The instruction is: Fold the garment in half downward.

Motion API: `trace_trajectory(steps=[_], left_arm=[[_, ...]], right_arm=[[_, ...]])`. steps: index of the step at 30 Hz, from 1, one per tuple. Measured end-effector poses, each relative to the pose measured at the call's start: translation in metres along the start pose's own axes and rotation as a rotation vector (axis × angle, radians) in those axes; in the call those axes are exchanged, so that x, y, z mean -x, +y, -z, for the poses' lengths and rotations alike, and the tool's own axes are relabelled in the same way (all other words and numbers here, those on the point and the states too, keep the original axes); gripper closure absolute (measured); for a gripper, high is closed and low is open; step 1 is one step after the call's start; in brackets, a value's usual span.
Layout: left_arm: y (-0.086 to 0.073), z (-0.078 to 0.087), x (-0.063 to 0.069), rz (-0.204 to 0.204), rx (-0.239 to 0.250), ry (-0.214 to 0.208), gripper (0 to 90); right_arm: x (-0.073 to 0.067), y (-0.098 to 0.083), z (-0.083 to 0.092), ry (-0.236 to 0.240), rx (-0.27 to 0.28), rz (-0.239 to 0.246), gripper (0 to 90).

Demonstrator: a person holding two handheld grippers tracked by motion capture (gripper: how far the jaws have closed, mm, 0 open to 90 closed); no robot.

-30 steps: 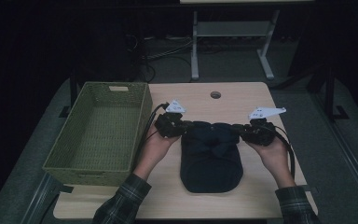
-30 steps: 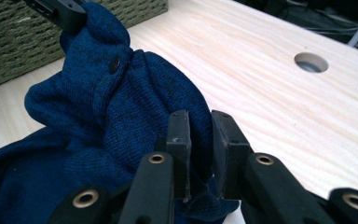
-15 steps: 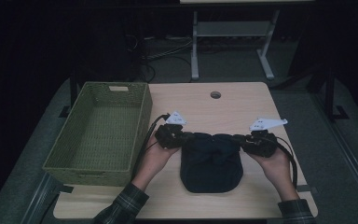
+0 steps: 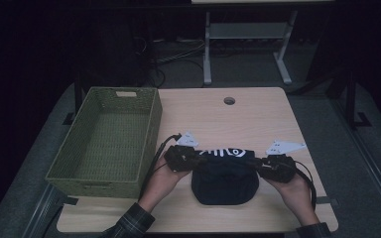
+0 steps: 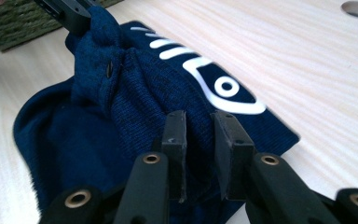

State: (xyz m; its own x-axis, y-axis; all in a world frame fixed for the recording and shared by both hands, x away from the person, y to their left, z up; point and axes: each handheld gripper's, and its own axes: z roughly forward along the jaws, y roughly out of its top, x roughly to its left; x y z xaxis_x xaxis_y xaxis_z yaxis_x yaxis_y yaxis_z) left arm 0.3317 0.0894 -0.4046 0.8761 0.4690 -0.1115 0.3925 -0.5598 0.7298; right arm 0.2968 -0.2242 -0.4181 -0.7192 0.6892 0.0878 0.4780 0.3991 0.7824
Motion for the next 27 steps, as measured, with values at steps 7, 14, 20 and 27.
trace_trajectory(steps=[7,14,20,27], left_arm=[[-0.011,0.002,0.009,0.000,-0.011,-0.025,79.8],[-0.024,0.005,0.015,0.019,-0.019,-0.060,76.8],[-0.035,0.009,0.022,0.030,-0.019,-0.082,73.1],[-0.044,0.012,0.029,0.029,-0.024,-0.098,71.3]], right_arm=[[-0.011,-0.011,0.004,0.017,-0.003,0.002,72.1],[-0.019,-0.021,0.008,0.048,-0.015,-0.008,67.0],[-0.028,-0.029,0.014,0.063,-0.020,0.008,64.0],[-0.040,-0.038,0.021,0.077,-0.019,0.015,58.1]])
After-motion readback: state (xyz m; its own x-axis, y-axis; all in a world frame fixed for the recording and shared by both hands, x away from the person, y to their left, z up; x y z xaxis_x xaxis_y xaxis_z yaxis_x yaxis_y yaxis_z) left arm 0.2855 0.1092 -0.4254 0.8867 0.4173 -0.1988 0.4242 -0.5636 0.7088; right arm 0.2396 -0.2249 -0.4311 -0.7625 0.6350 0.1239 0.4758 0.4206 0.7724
